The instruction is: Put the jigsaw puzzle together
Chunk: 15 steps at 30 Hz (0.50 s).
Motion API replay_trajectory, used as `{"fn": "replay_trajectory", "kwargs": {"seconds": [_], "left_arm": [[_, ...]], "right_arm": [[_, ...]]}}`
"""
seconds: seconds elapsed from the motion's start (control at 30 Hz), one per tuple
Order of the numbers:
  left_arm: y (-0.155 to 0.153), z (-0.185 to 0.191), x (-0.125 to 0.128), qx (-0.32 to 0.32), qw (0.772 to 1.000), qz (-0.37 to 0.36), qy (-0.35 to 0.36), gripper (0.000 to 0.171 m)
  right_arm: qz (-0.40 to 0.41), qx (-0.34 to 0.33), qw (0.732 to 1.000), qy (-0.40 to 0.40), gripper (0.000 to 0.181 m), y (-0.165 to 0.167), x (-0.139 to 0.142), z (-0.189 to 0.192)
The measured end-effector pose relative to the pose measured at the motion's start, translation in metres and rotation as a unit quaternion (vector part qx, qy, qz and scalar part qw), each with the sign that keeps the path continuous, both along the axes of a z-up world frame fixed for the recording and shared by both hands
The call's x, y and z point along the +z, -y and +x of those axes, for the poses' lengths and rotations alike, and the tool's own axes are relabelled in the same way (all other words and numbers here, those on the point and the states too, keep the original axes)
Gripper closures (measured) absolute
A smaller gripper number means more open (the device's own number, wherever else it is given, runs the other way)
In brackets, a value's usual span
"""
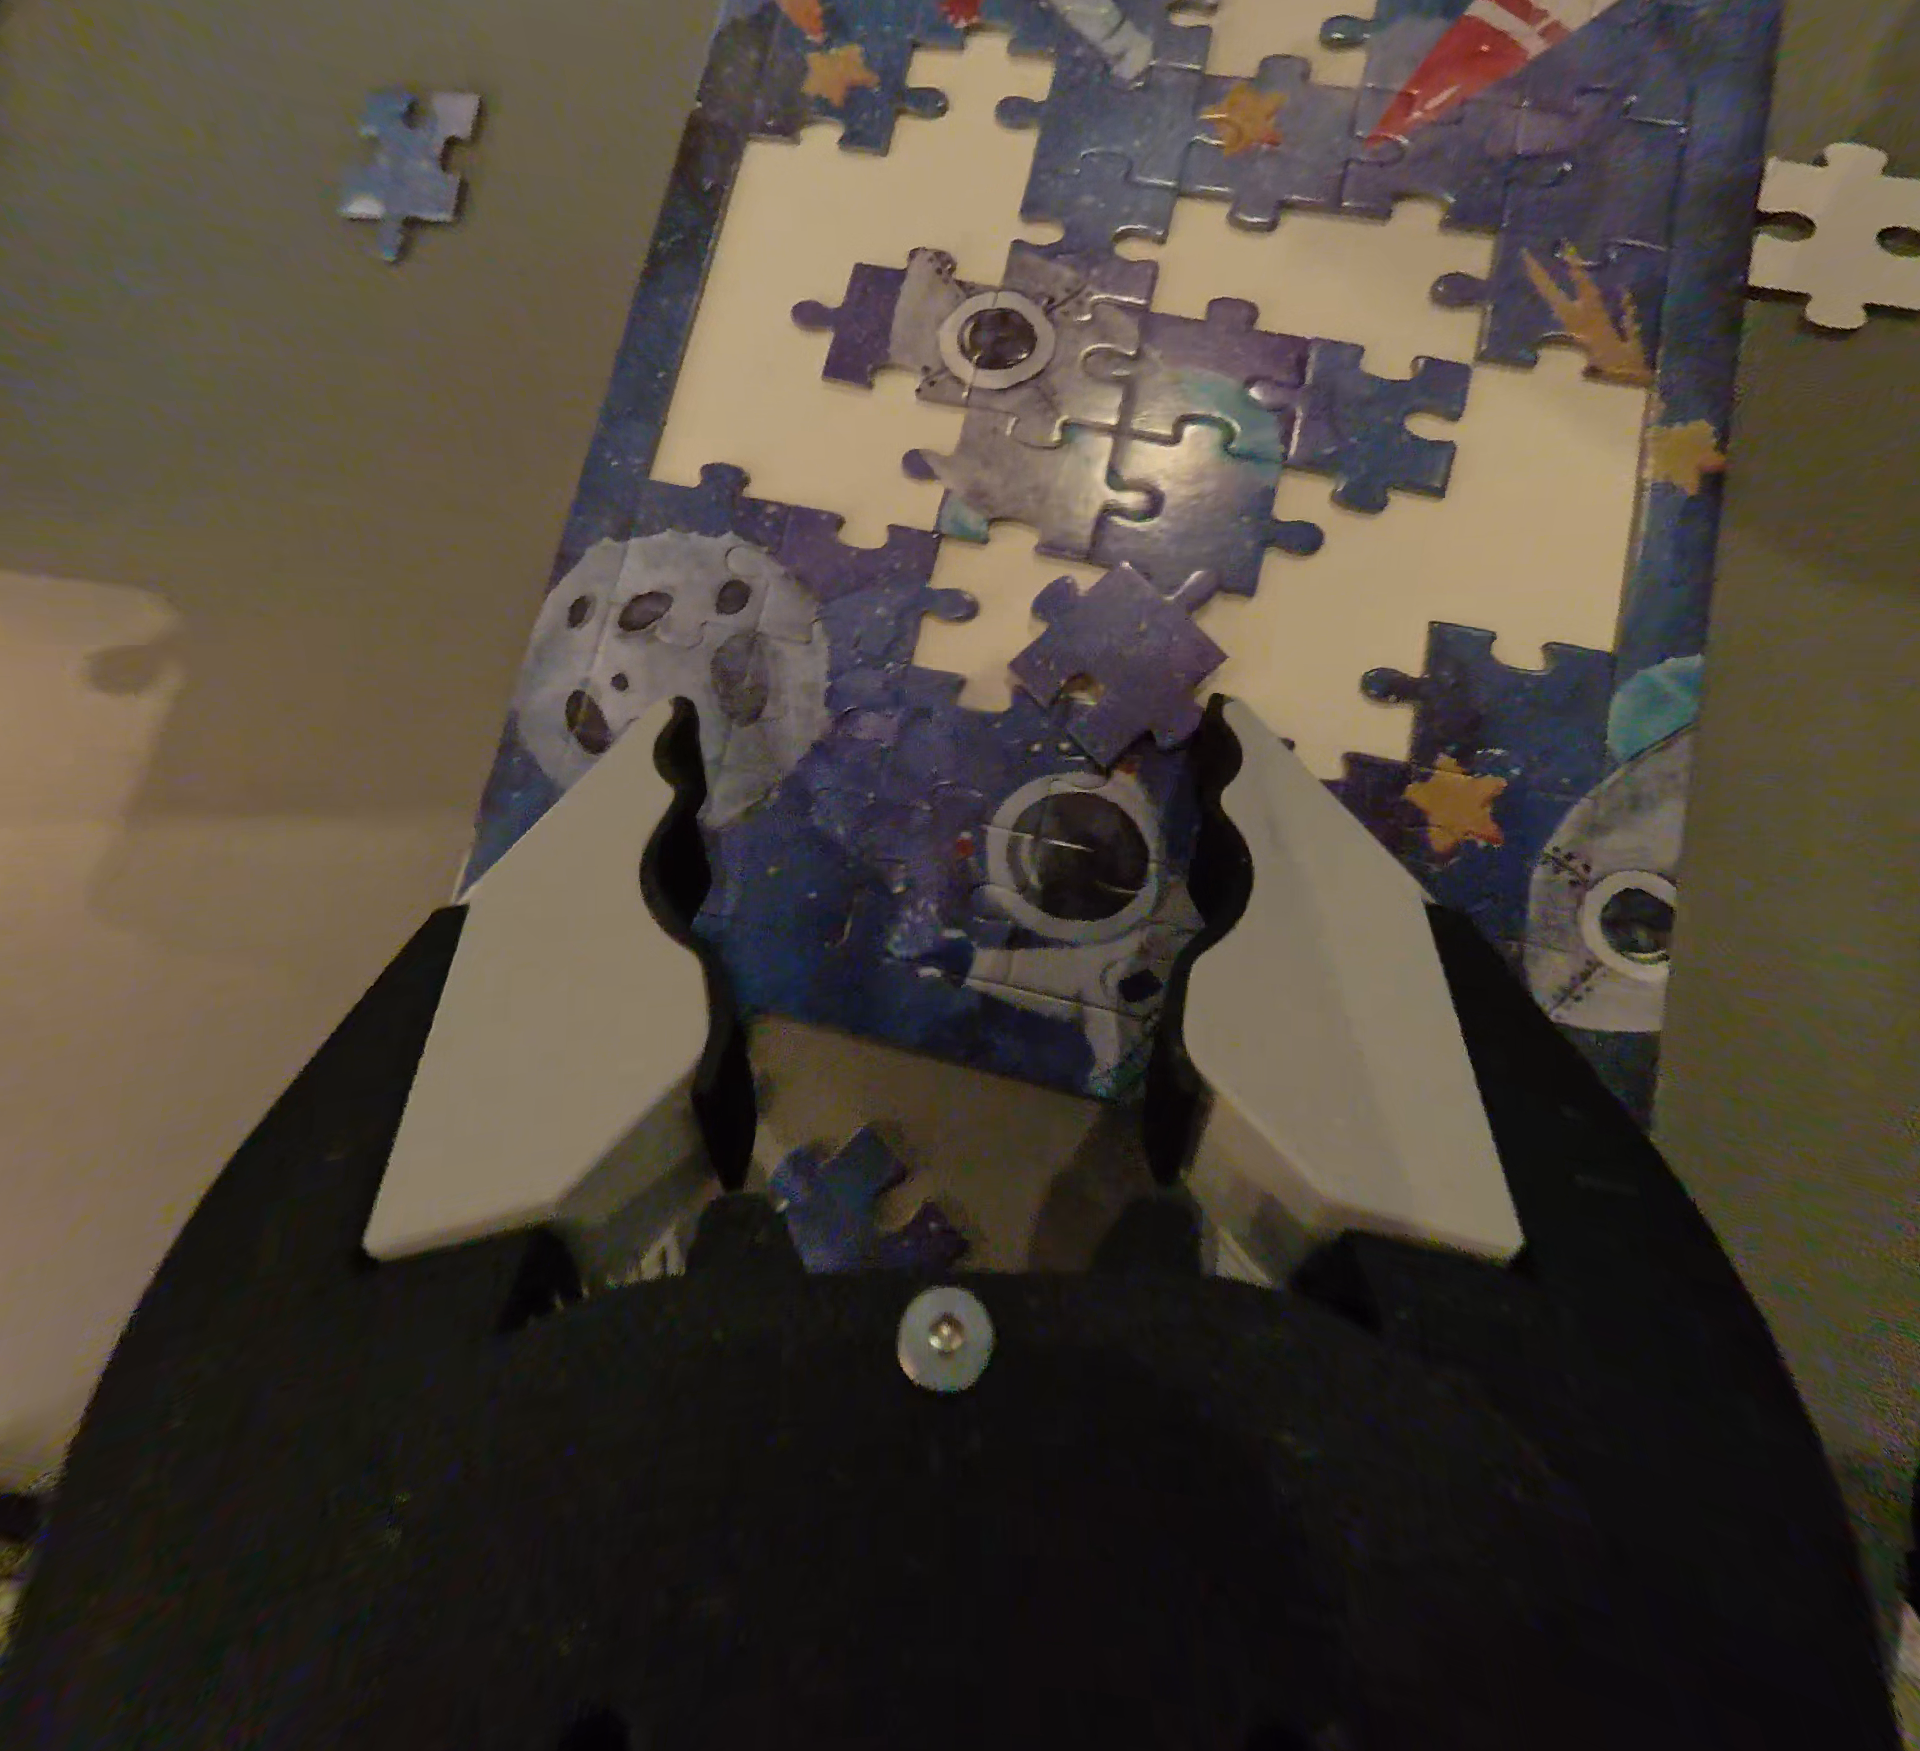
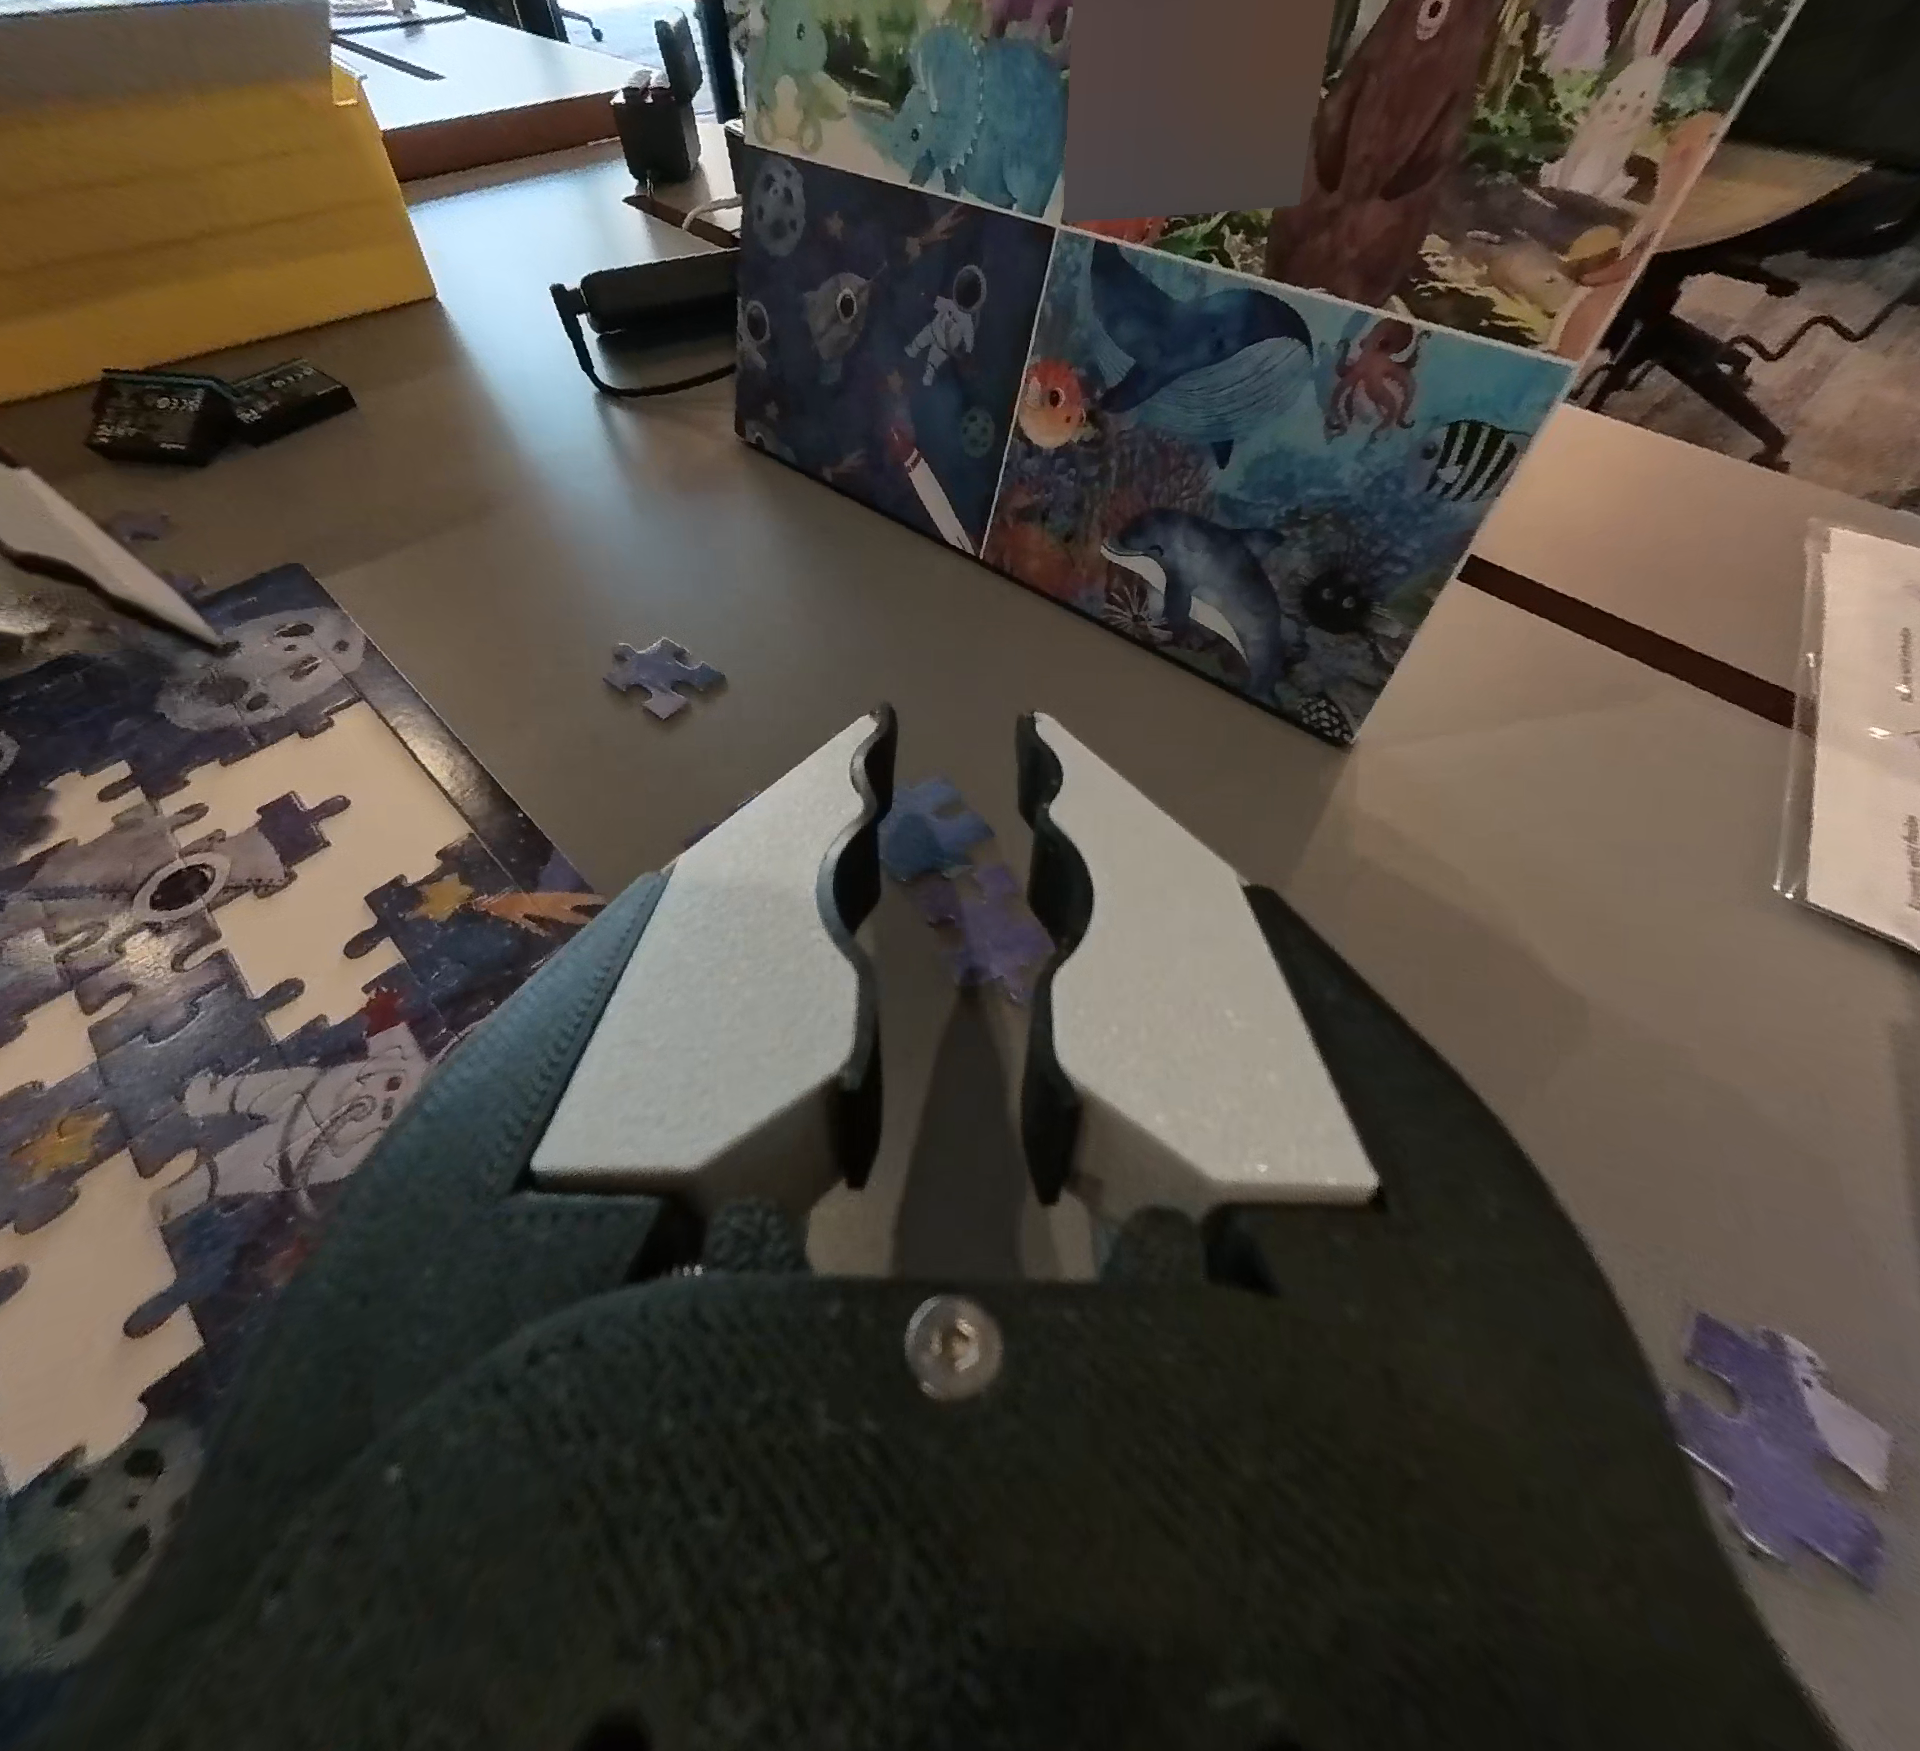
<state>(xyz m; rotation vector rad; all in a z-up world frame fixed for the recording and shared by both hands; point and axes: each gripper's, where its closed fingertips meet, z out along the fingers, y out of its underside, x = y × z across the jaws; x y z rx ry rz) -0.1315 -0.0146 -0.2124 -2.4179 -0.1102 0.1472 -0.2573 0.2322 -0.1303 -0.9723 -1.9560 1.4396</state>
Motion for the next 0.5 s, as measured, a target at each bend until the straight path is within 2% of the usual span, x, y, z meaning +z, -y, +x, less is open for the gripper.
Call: {"fn": "replay_trajectory", "kwargs": {"seconds": [0.17, 0.3, 0.5], "left_arm": [[0.002, -0.017, 0.011, 0.035, 0.999, 0.031, -0.014, 0.088], [0.004, -0.023, 0.013, 0.050, 0.998, 0.046, -0.006, 0.090], [0.004, -0.027, 0.020, 0.065, 0.994, 0.083, 0.021, 0.104]], "right_arm": [[0.003, 0.004, 1.000, 0.000, 0.159, 0.003, 0.000, 0.001], [0.004, 0.006, 1.000, 0.001, 0.159, 0.004, -0.001, 0.001], [0.004, 0.010, 1.000, 0.004, 0.159, 0.007, -0.002, 0.002]]}}
